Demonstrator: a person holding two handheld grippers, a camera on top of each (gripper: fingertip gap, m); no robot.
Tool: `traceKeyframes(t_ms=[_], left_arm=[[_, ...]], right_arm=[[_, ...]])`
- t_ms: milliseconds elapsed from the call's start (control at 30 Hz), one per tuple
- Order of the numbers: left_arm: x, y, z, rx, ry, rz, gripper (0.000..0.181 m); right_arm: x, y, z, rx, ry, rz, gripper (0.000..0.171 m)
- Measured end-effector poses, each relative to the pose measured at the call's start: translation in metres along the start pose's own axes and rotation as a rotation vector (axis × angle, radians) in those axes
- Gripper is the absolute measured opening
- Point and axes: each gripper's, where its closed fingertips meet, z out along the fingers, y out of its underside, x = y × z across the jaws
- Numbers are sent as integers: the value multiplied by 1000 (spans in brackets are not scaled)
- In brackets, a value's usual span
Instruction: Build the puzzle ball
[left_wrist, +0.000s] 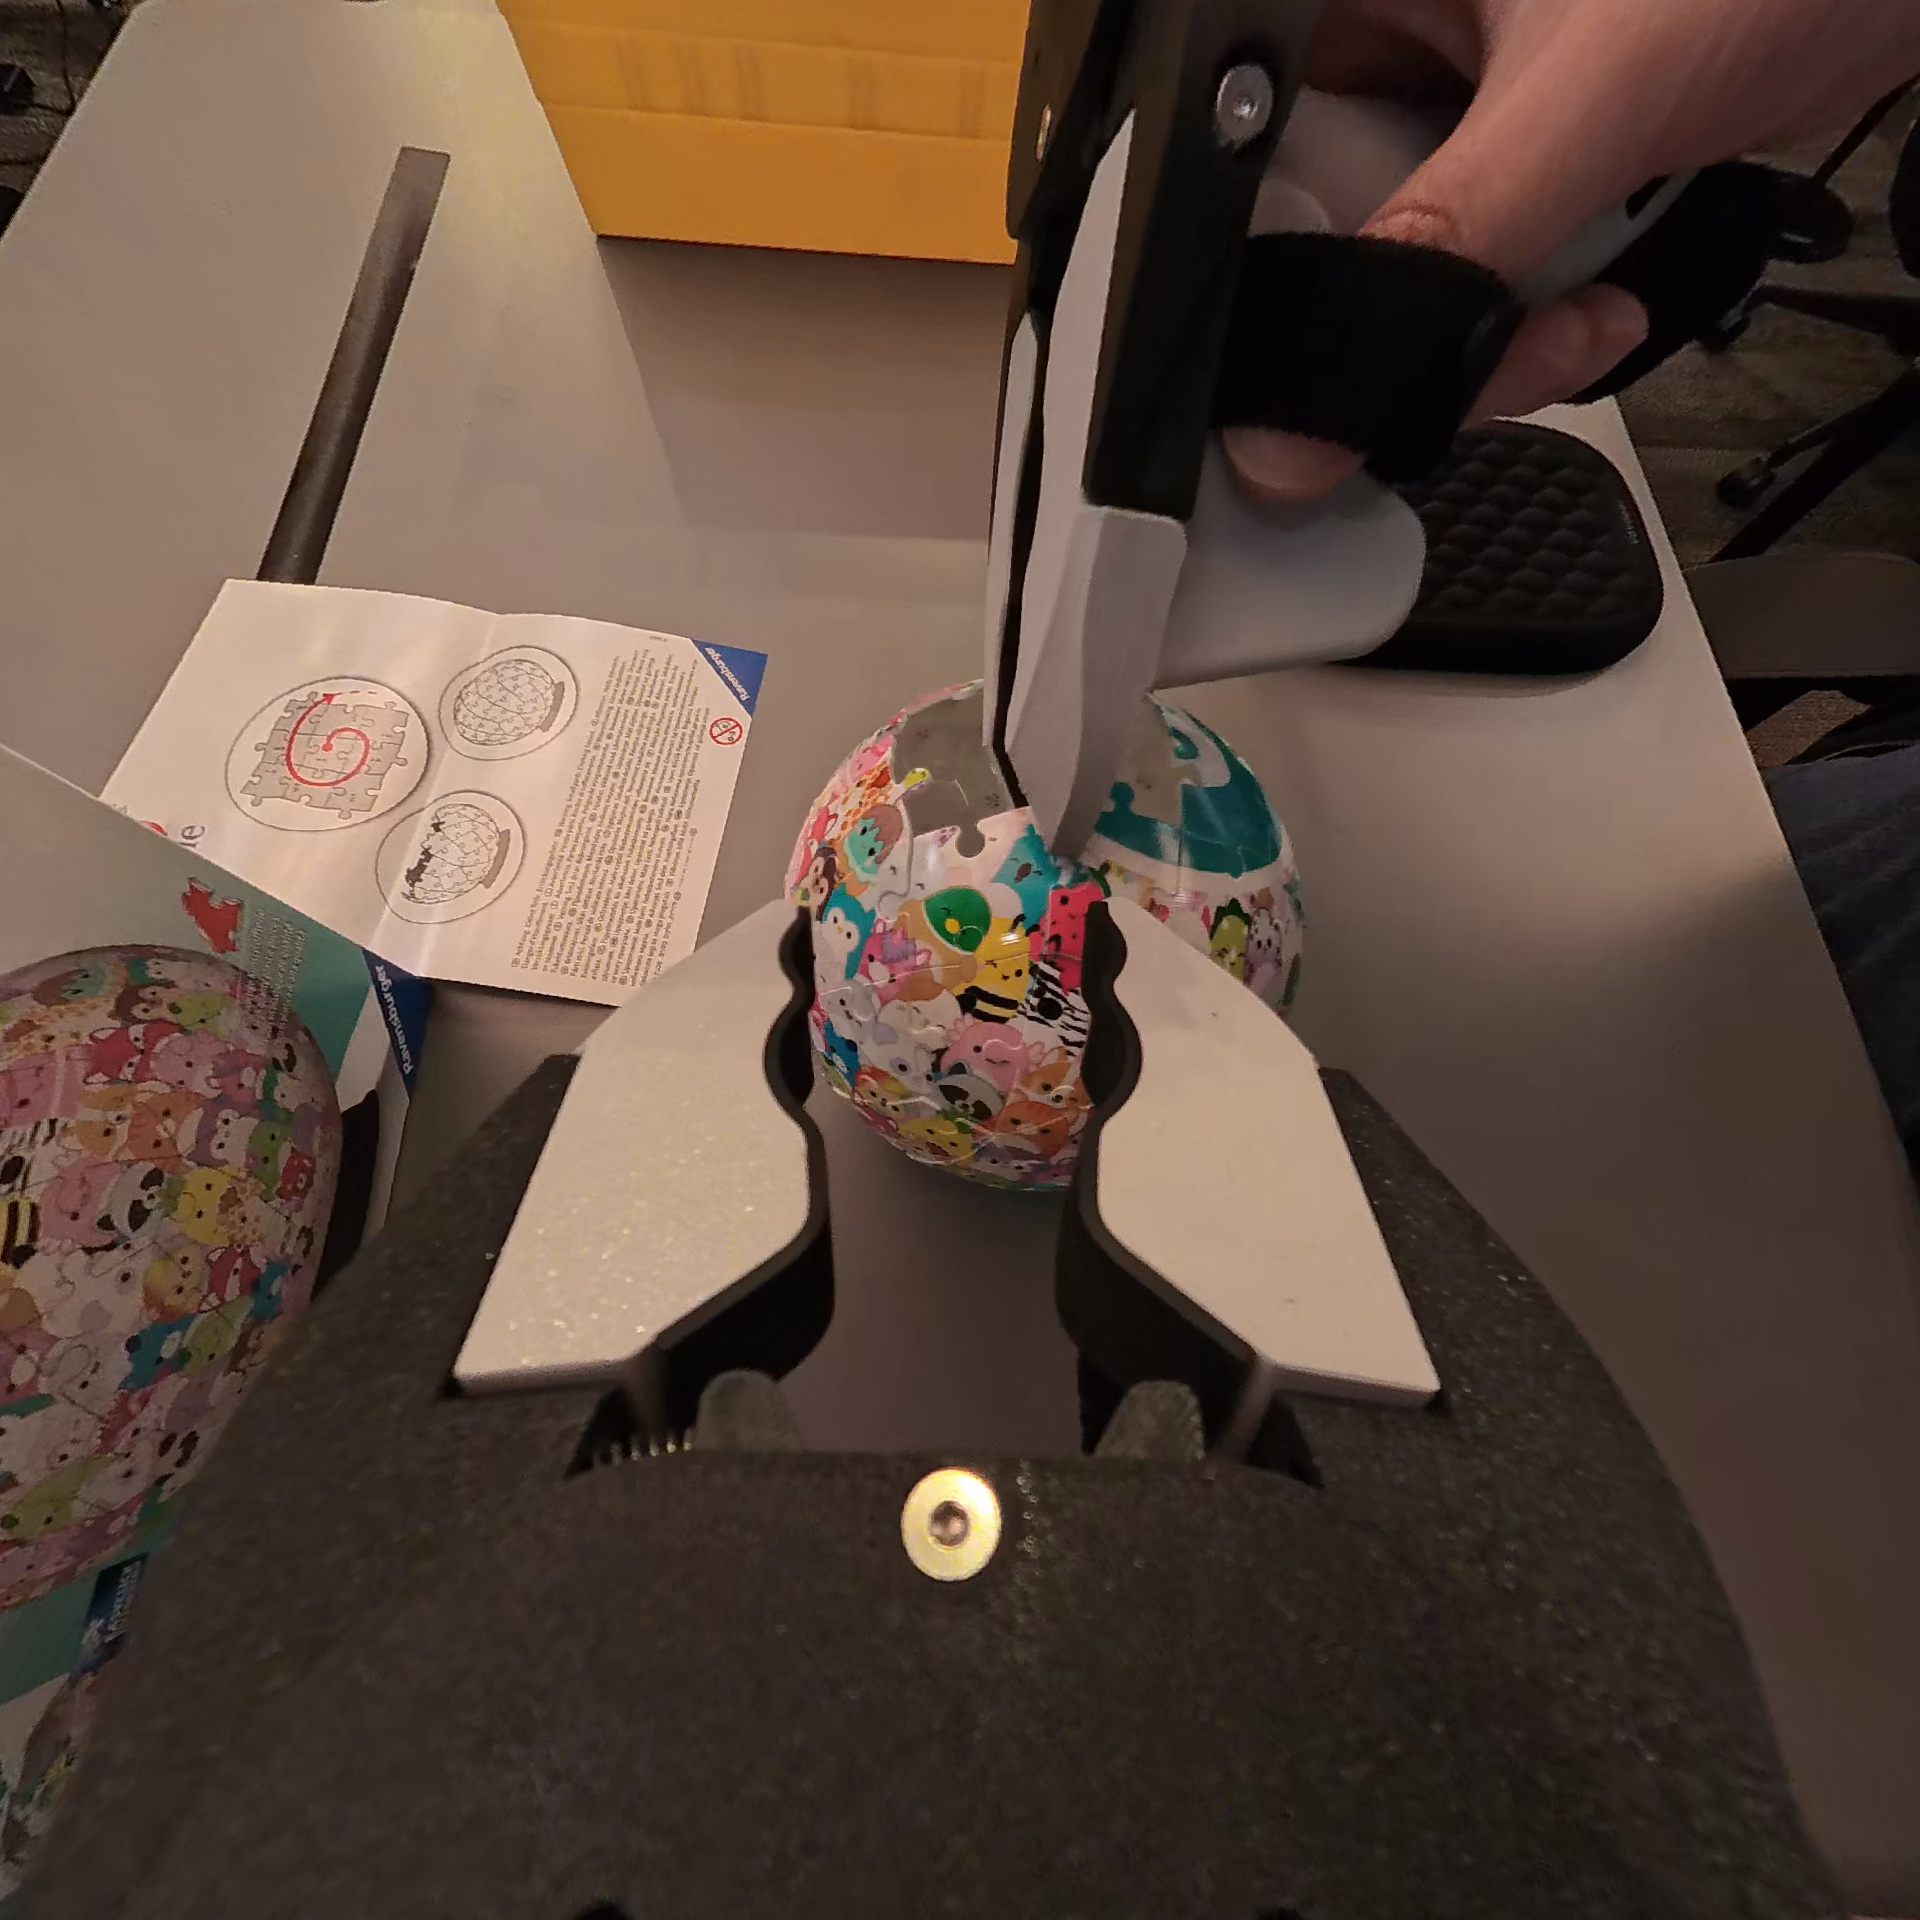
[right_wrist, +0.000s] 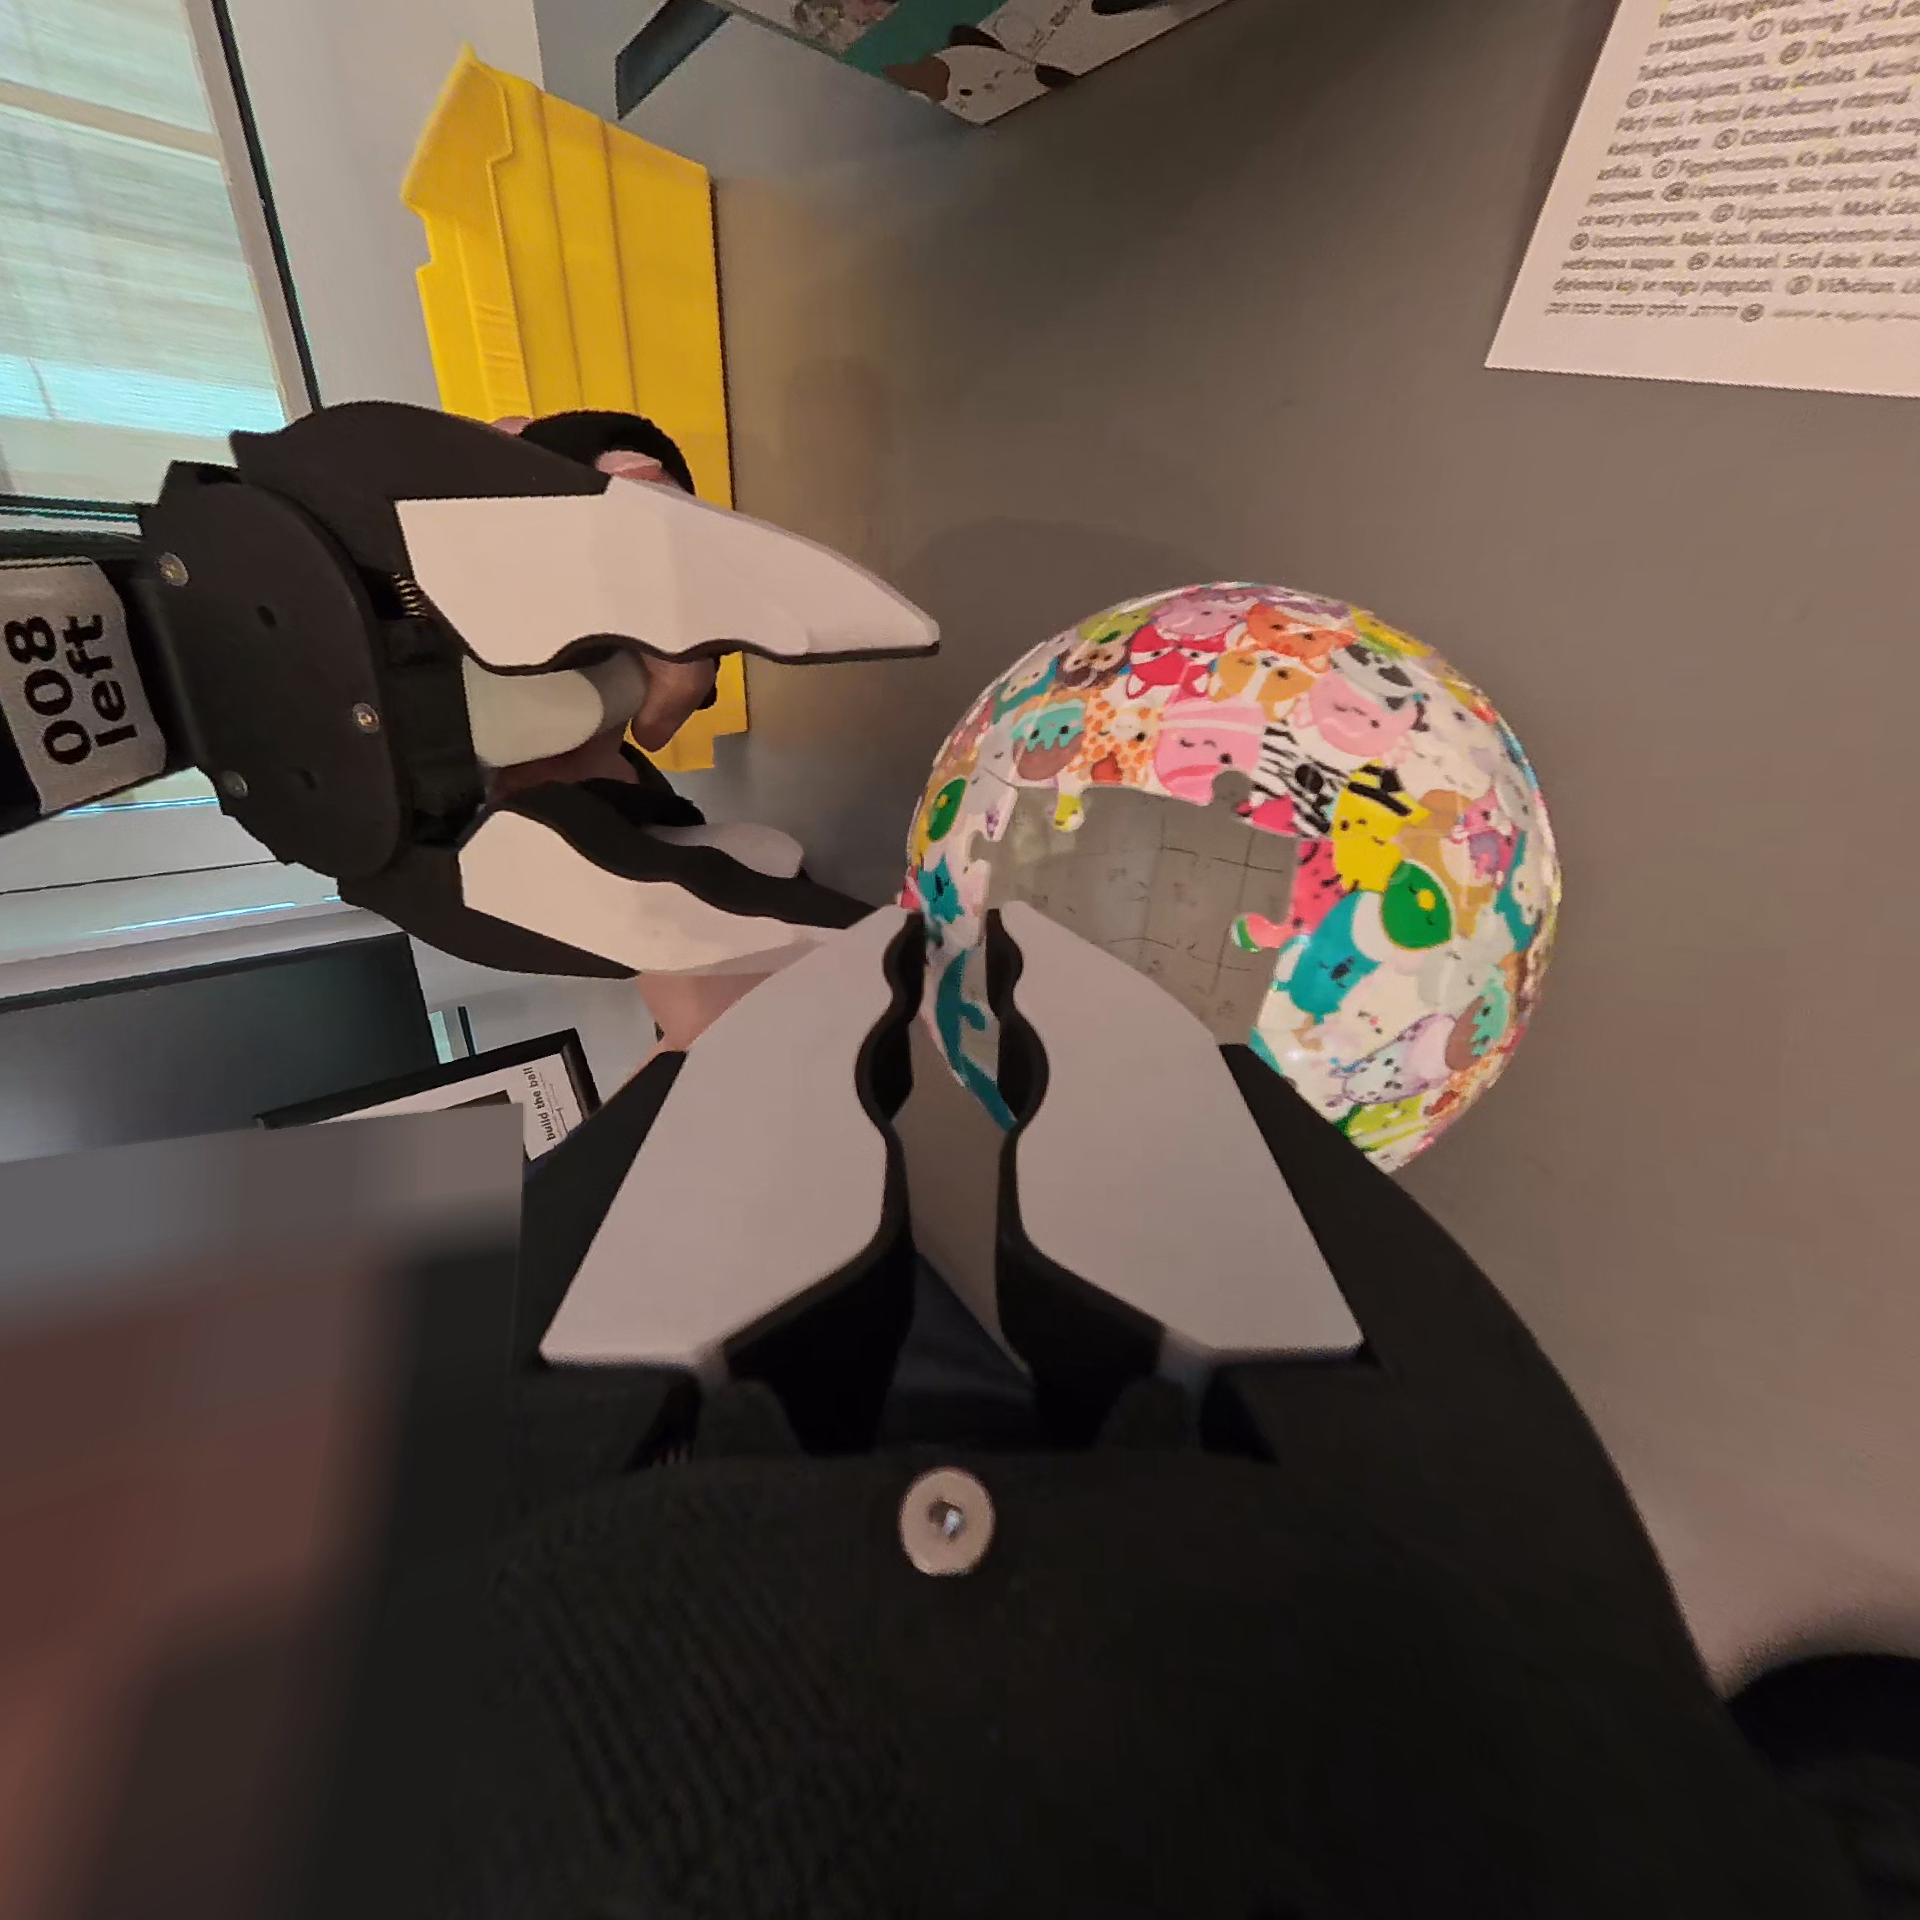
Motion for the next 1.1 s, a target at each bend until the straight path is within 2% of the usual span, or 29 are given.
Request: traceKeyframes(t_ms=[1000,1100], left_arm=[[0,0,0,1,5,-6,47],[3,2,-1,-3,26,2,53]], right_arm=[[1,1,-2,-6,-25,25,12],[-1,4,-4,-8,-45,35,12]])
